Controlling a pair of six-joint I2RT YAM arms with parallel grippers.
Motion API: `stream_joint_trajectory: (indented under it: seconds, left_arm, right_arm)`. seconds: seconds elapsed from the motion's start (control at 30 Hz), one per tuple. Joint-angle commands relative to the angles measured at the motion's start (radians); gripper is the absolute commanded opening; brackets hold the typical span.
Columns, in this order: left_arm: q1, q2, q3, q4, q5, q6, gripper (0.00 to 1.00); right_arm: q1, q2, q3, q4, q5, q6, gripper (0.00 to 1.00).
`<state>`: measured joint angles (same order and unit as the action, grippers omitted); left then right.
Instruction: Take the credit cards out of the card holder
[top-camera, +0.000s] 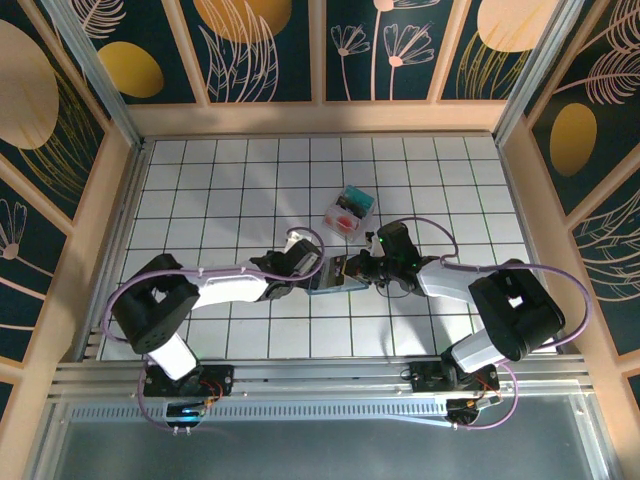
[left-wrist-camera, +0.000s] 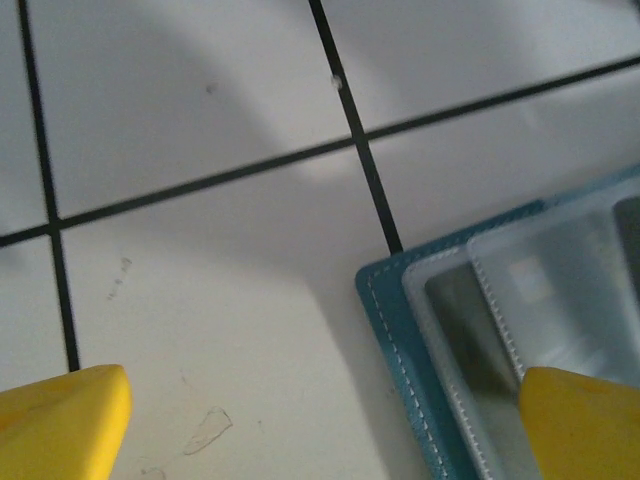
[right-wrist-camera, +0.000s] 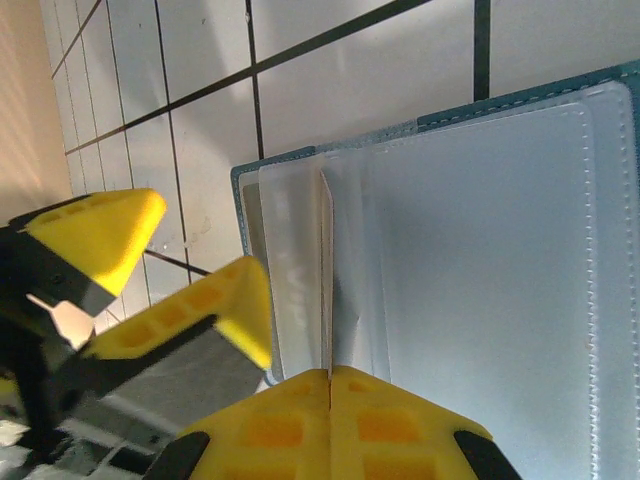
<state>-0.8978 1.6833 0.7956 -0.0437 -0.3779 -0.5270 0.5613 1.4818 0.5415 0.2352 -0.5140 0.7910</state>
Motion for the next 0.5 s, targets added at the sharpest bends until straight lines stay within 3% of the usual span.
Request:
stream_joint_trajectory:
  seconds: [0.0, 0.3, 0.47]
  left_arm:
    - [0.002, 0.019, -0.019, 0.014, 0.023, 0.038, 0.99]
    - [0.001, 0.053, -0.019, 0.011, 0.033, 0.050, 0.99]
    - [0.001, 0.047, -0.028, 0.010, 0.025, 0.041, 0.99]
  right_arm:
    - [-0.008, 0.003, 0.012, 0.010, 0.007, 0.002, 0.04]
    - [0.013, 0.034, 0.007, 0.082, 0.012, 0.026, 0.27]
    - [0.031, 0.064, 0.027, 0.079, 0.039, 0.020, 0.25]
